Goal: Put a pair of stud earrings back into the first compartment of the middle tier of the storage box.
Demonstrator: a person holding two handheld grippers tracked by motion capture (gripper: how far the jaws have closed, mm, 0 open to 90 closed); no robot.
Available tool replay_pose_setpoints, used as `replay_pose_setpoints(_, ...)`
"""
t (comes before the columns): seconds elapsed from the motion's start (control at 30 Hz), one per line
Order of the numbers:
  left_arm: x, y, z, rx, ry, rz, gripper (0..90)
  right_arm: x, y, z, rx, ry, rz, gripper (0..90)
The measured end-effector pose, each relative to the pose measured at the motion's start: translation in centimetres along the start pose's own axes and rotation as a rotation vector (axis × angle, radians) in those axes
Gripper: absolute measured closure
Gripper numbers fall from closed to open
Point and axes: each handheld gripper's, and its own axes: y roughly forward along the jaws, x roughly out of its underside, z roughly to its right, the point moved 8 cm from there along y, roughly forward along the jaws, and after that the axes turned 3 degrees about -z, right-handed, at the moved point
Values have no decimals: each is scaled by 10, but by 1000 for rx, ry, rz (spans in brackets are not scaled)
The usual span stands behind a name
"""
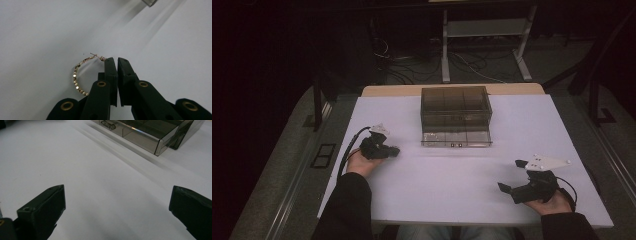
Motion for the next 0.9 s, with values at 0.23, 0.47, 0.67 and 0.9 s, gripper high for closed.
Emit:
replay_pose_setpoints(0.23,-8,-10,2,44,-44,85,863,0,0,0,1,-1,1,0)
replay_pose_setpoints(0.47,-20,-22,7,79,-61,180,863,0,0,0,1,-1,2,0)
replay_pose_setpoints(0.67,-22,-28,8,97,-77,209,863,0,0,0,2,-1,1,0)
replay_pose_setpoints(0.9,-29,-37,10,122,-91,260,863,0,0,0,1,0,-1,0)
